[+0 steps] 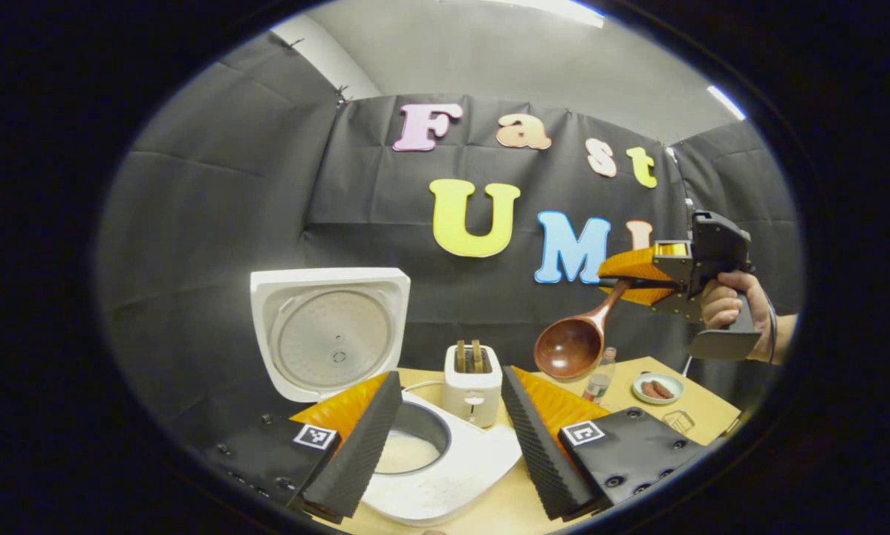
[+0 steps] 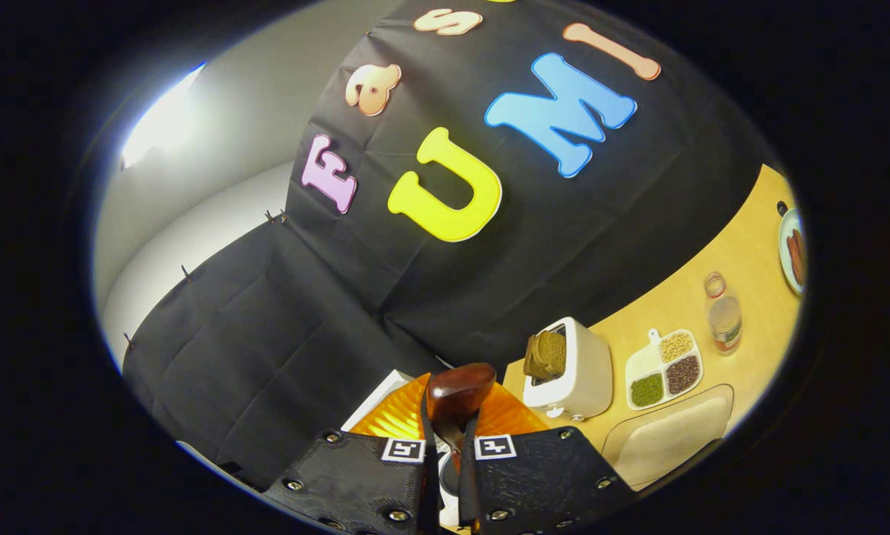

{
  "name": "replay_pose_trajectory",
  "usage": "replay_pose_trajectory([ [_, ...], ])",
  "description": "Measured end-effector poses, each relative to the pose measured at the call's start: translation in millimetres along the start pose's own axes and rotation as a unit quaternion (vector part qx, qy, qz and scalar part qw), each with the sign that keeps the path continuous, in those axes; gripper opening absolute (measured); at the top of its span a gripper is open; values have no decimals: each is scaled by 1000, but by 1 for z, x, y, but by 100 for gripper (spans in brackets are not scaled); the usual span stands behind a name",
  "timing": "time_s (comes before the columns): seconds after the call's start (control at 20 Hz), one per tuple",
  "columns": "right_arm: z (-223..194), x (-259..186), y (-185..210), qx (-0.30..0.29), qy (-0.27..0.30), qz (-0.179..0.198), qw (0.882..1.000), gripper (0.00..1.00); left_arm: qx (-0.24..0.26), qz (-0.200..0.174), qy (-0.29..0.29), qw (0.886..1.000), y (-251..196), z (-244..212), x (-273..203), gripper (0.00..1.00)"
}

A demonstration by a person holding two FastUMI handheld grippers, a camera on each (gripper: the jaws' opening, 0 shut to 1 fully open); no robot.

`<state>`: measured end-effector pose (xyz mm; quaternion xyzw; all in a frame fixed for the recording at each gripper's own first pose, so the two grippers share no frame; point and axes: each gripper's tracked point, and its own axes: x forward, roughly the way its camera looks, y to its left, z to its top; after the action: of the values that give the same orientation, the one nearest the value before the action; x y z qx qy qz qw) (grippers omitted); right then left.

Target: Close the left gripper, press the button to open the rice cooker; take a wooden spoon from the chopstick holder with the right hand, scoop a spoonful of rice and pour it into the rice cooker, then put the wooden spoon back into the chopstick holder.

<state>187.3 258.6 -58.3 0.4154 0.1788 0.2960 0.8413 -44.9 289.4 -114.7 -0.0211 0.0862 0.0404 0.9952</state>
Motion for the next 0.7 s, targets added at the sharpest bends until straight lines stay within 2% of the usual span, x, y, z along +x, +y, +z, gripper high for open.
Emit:
replay_pose_trajectory([
  [0.05,7,-10,-6,4,-7,-2,1000,10,3,-5,-1,1000,-8,3,1,98],
  [0.15,17,-28,-15,10,-18,-9,1000,10,6,-12,-4,1000,-22,6,4,94],
  [0.25,24,-43,-24,13,-25,-20,999,10,7,-19,-7,1000,-38,10,5,98],
  [0.3,29,-52,-31,14,-30,-25,999,10,9,-23,-8,1000,-46,12,7,94],
  [0.7,71,-121,-74,14,-66,-62,996,10,20,-41,-12,999,-112,18,17,94],
])
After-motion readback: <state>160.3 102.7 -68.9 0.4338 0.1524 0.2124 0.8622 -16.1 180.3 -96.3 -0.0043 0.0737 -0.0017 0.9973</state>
